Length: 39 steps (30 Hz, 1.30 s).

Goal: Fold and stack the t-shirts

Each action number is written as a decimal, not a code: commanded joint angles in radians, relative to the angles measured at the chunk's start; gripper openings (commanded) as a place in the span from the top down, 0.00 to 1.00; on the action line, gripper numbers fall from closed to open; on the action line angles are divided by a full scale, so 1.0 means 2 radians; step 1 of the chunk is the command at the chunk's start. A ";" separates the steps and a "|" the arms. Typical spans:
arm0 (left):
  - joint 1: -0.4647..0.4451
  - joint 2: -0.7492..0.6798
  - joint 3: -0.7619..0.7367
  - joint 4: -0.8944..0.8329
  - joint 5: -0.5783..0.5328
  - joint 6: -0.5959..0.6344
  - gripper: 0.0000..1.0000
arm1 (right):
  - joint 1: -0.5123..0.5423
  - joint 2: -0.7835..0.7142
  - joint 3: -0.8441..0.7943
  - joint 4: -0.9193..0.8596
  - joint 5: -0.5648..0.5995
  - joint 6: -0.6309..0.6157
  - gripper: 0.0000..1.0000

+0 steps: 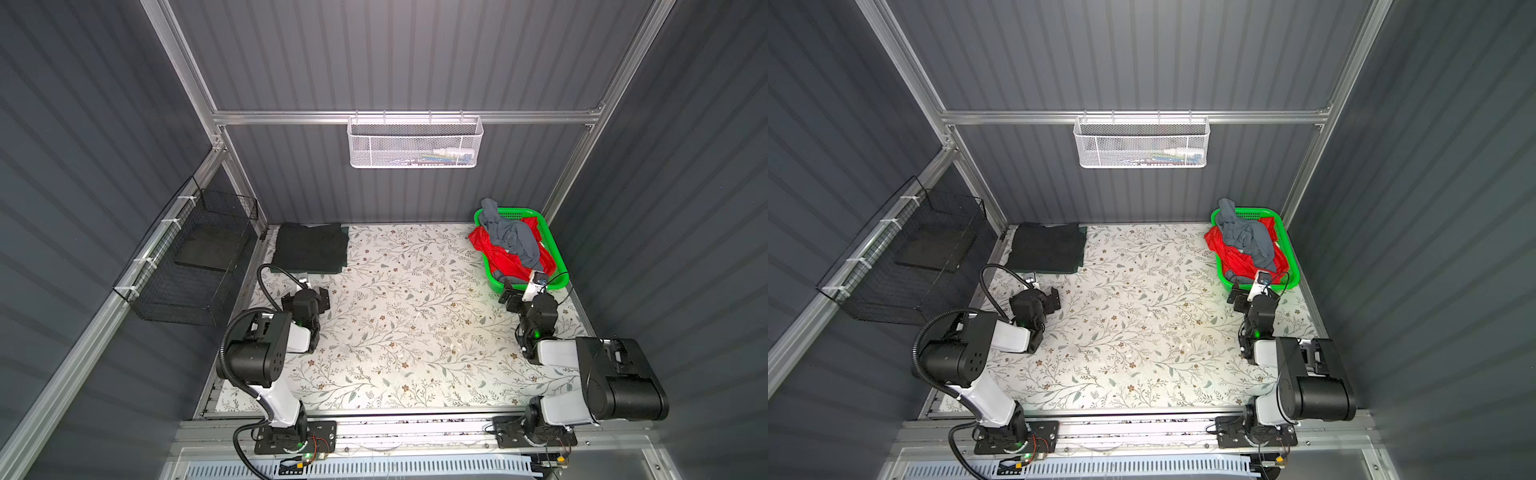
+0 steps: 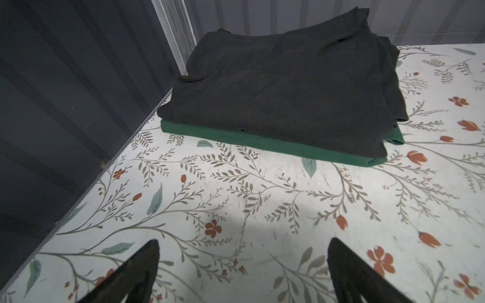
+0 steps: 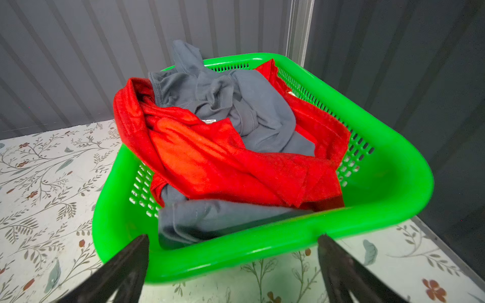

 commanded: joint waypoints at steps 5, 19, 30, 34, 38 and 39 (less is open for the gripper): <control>0.000 -0.001 -0.003 0.011 -0.005 -0.008 0.00 | 0.000 0.003 0.005 0.004 0.004 0.001 0.01; 0.001 -0.001 -0.001 0.007 -0.003 -0.008 0.00 | -0.001 0.004 0.005 0.003 0.004 0.003 0.01; 0.001 -0.001 -0.002 0.008 -0.003 -0.008 0.00 | 0.000 0.005 0.008 -0.001 0.004 0.002 0.01; -0.004 -0.012 0.000 0.005 -0.020 -0.003 0.00 | 0.004 0.003 0.005 0.007 0.014 -0.001 0.01; -0.058 -0.075 0.054 -0.132 -0.059 0.046 0.00 | 0.039 -0.043 -0.002 -0.013 0.061 -0.031 0.01; -0.077 -0.095 0.067 -0.153 -0.053 0.058 0.00 | 0.054 -0.070 0.014 -0.064 0.082 -0.041 0.01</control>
